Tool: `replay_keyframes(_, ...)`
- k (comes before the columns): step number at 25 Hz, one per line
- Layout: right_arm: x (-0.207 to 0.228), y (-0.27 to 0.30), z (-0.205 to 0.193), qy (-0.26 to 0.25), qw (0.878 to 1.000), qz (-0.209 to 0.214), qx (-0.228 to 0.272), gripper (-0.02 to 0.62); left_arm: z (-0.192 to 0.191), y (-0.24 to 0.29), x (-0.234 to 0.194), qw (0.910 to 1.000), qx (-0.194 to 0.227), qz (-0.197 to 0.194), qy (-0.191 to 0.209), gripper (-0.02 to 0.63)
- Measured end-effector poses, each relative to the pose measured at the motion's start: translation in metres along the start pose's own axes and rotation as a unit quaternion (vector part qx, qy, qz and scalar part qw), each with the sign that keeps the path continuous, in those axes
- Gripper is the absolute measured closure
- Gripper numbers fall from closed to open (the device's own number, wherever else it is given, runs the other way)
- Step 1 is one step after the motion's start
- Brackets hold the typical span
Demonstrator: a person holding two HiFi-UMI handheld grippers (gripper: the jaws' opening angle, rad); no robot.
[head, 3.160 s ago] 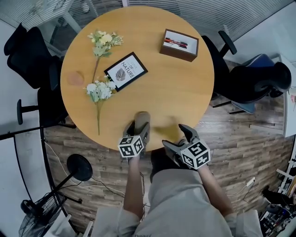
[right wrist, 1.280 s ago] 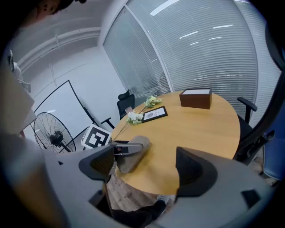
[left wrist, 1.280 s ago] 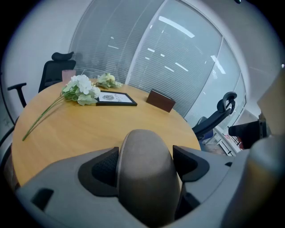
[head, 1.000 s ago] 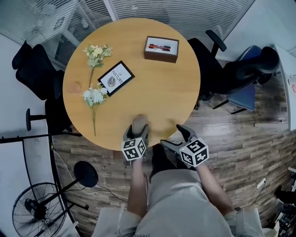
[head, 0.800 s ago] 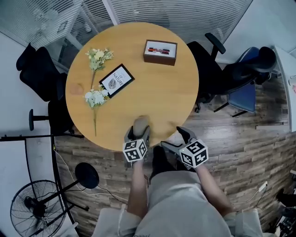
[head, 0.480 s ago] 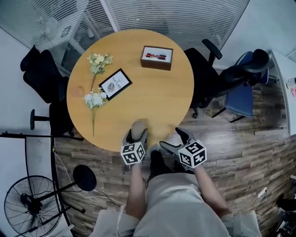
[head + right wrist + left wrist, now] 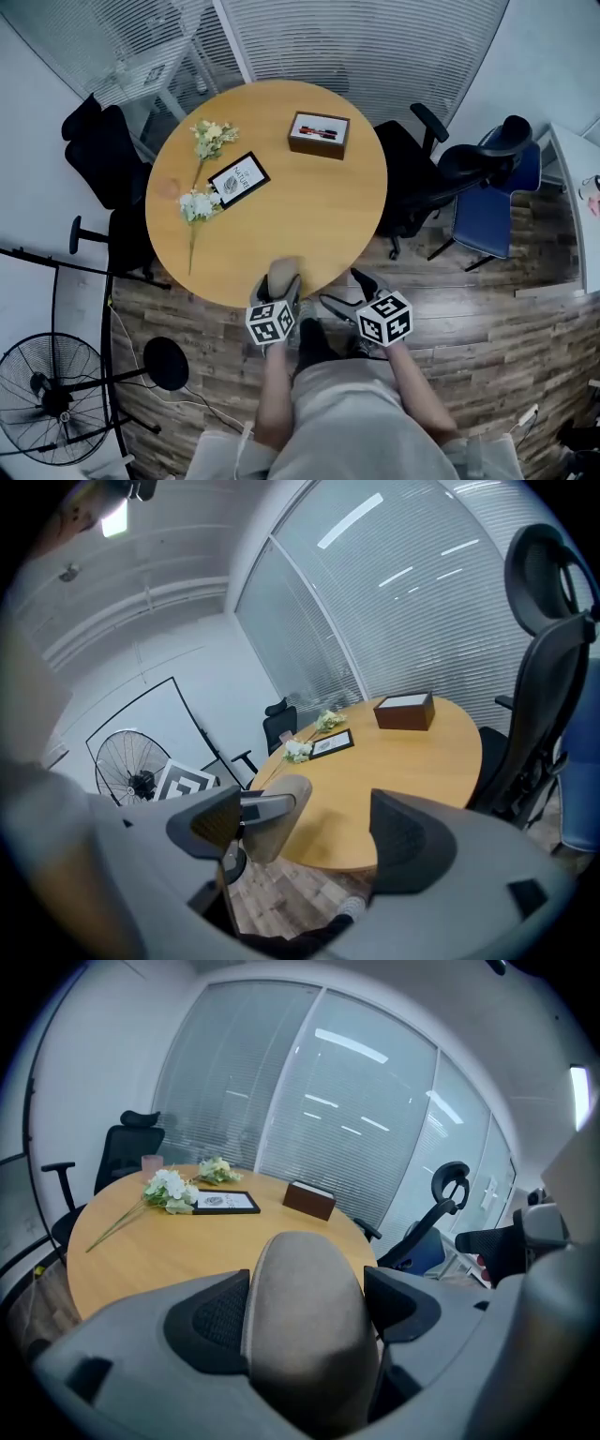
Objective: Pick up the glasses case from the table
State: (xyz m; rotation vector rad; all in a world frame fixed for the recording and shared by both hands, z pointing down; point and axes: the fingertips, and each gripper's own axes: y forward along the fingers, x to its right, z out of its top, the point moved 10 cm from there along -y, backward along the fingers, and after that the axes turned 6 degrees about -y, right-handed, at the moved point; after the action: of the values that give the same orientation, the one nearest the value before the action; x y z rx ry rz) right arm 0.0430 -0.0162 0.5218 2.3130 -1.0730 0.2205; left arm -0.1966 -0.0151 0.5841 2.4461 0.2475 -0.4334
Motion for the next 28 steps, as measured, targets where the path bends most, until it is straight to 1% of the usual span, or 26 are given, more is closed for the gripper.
replay_keyframes(6,0.001,-0.017,-0.008,0.003,1.000,0.010,0.010,0.167,-0.009,-0.019,0.021,0.9998,0.020,0.005,0.007,0.244)
replay_keyframes(12,-0.004,-0.033,-0.016,-0.009,1.000,0.026,0.012,0.169,-0.017,-0.041,0.040,0.9992,0.040,0.008,0.003,0.244)
replay_keyframes(18,-0.003,-0.051,-0.030,-0.018,0.999,0.032,0.008,0.169,-0.020,-0.062,0.057,0.9968,0.077,0.008,-0.019,0.244)
replay_keyframes(21,0.000,-0.057,-0.039,-0.016,0.999,0.033,0.010,0.169,-0.020,-0.068,0.065,0.9960,0.089,0.006,-0.010,0.244)
replay_keyframes(28,0.001,-0.064,-0.050,-0.024,0.999,0.035,0.010,0.175,-0.026,-0.090,0.083,0.9948,0.102,-0.005,-0.002,0.244)
